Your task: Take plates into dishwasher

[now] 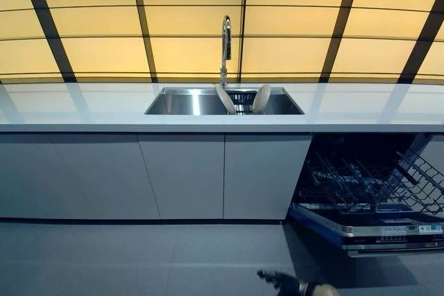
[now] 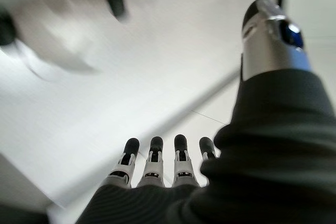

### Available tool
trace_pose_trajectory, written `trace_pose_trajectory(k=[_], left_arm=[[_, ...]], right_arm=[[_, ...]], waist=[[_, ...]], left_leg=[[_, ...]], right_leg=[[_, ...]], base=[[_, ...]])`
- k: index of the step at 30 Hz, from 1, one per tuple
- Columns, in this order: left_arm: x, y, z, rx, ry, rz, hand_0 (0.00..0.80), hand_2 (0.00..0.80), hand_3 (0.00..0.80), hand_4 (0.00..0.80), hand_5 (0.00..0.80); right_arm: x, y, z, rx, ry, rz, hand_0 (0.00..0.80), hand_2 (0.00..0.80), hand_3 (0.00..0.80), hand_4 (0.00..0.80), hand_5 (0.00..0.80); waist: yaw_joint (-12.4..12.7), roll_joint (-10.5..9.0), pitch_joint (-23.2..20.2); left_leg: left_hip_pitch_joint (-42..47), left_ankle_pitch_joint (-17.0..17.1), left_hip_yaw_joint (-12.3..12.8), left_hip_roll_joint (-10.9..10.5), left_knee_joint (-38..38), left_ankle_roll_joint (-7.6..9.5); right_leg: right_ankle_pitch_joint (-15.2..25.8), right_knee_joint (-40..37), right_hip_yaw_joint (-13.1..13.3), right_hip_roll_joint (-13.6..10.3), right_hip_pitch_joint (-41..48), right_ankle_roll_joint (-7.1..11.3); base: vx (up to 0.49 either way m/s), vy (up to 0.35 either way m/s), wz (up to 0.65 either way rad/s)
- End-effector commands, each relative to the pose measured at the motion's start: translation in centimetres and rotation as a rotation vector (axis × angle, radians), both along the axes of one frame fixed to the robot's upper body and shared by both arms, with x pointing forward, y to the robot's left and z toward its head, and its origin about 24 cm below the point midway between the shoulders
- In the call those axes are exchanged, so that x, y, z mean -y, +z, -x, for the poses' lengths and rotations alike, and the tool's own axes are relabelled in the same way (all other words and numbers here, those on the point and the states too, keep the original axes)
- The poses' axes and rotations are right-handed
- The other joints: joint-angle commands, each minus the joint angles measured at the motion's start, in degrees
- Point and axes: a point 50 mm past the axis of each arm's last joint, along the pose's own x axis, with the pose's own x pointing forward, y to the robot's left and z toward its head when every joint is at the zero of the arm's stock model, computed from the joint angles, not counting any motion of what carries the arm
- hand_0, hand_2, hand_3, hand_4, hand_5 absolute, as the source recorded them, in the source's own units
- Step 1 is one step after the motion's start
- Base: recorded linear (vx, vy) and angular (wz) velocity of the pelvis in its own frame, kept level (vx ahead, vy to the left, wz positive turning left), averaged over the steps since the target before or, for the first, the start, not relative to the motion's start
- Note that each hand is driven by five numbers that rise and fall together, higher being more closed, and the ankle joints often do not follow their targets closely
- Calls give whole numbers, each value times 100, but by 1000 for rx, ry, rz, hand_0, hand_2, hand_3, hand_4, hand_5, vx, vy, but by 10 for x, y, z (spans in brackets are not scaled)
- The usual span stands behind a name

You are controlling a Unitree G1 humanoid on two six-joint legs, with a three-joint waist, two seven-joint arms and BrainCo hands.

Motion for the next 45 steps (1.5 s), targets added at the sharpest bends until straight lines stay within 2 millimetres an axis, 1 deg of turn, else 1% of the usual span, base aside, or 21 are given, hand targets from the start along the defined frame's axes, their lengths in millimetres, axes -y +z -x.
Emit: trace_pose_trajectory(k=[1,2,5,9,10,13,14,15,17,18,20,21,24,29,31,33,40,41,43,44,45], left_arm=[[-19,5,-8,-3,-9,-51,0,0,0,0,0],[-21,6,-7,-5,1,-56,0,0,0,0,0],[-24,7,-8,8,41,-66,0,0,0,0,0],[-30,10,-13,32,80,-79,0,0,0,0,0],[-31,10,-14,41,82,-76,0,0,0,0,0],[-31,10,-12,45,113,-57,0,0,0,0,0],[-30,9,-8,48,141,-53,0,0,0,0,0],[-30,9,-6,53,143,-56,0,0,0,0,0],[-32,9,0,45,135,-54,0,0,0,0,0],[-32,7,7,33,139,-51,0,0,0,0,0],[-31,5,16,22,153,-42,0,0,0,0,0],[-29,4,24,22,174,-33,0,0,0,0,0],[-29,4,28,38,230,-25,0,0,0,0,0],[-43,9,18,64,218,-52,0,0,0,0,0],[-50,14,10,83,173,-72,0,0,0,0,0],[-57,17,6,69,150,-82,0,0,0,0,0],[-65,17,16,18,124,-87,0,0,0,0,0],[-66,17,19,17,133,-96,0,0,0,0,0],[-66,17,19,18,133,-104,0,0,0,0,0],[-66,17,17,13,133,-111,0,0,0,0,0],[-66,17,17,13,134,-113,0,0,0,0,0]], right_arm=[[-13,47,-38,162,22,-148,0,0,0,0,0],[-11,68,-44,218,49,-178,0,0,0,0,0],[-7,97,-54,294,105,-200,0,0,0,0,0],[-1,120,-65,342,125,-194,0,0,0,0,0],[2,125,-68,351,121,-195,0,0,0,0,0],[3,127,-69,333,125,-216,0,0,0,0,0],[3,123,-68,331,112,-225,0,0,0,0,0],[2,121,-69,326,109,-236,0,0,0,0,0],[-3,123,-73,320,93,-275,0,0,0,0,0],[-8,124,-75,312,97,-298,0,0,0,0,0],[-12,126,-75,319,114,-304,0,0,0,0,0],[-13,131,-76,311,137,-324,0,0,0,0,0],[-13,136,-74,301,170,-335,0,0,0,0,0],[-13,134,-75,264,188,-348,0,0,0,0,0],[-7,134,-73,227,180,-364,0,0,0,0,0],[2,137,-72,196,169,-378,0,0,0,0,0],[31,157,-84,340,29,-381,0,0,0,0,0],[36,161,-85,375,2,-394,0,0,0,0,0],[40,162,-84,396,-23,-415,0,0,0,0,0],[42,164,-84,421,-55,-436,0,0,0,0,0],[43,165,-84,425,-61,-436,0,0,0,0,0]], waist=[[-3,-376,320],[-46,-375,339],[-70,-406,408],[-39,-533,525],[5,-618,610],[74,-645,723],[217,-590,837],[312,-519,905],[501,-291,962],[659,-187,967],[840,-148,959],[917,-169,954],[911,-116,906],[1056,-199,784],[1090,-322,659],[1075,-472,466],[1081,-666,174],[1087,-665,152],[1009,-613,159],[825,-544,189],[805,-517,181]], left_leg=[[118,-247,255,-580,39,570],[124,-265,266,-557,87,576],[96,-385,287,-501,404,565],[-147,-626,232,-409,1241,525],[-477,-464,175,-416,2105,493],[-1034,-128,175,-467,2902,493],[-1555,220,171,-662,3046,471],[-1756,391,199,-706,2931,433],[-1873,932,313,-542,1909,263],[-1959,1379,225,-497,1125,138],[-2138,1704,53,-488,409,35],[-2265,1718,67,-479,198,12],[-2299,1697,346,-323,234,-12],[-2168,1196,627,-210,401,194],[-2053,1097,742,-276,447,306],[-1820,1046,681,-455,277,448],[-1874,819,578,-747,338,698],[-1903,736,627,-741,405,780],[-1787,642,605,-747,406,841],[-1545,526,563,-759,371,859],[-1522,508,562,-736,375,855]], right_leg=[[-263,365,-27,202,21,-57],[-303,439,22,222,-16,-80],[-371,574,81,250,-56,-157],[-440,769,94,222,-81,-312],[-437,797,113,204,-77,-420],[-448,843,181,259,-45,-548],[-471,830,370,380,98,-588],[-521,815,464,479,215,-587],[-629,718,534,702,499,-543],[-709,615,681,799,777,-514],[-793,551,932,848,1039,-505],[-929,546,1106,818,1212,-514],[-1222,701,1110,758,1347,-492],[-1574,1108,742,240,1603,-193],[-1340,1147,503,31,1667,8],[-750,1240,244,-246,1444,260],[57,1561,249,-514,1167,414],[481,2098,262,-653,1073,454],[728,2676,348,-685,794,467],[728,3159,412,-659,318,407],[737,3142,410,-625,225,390]], base=[[8,-74,0],[10,-84,0],[24,-98,-2],[39,-126,-1],[49,-167,-2],[85,-99,-12],[194,-43,2],[362,-11,-24],[442,52,-66],[506,75,-68],[496,86,-55],[370,87,-5],[402,167,-34],[349,158,1],[307,129,-29],[276,109,-56],[219,111,4],[144,111,-24],[238,171,-22],[271,180,-4],[288,152,28]])
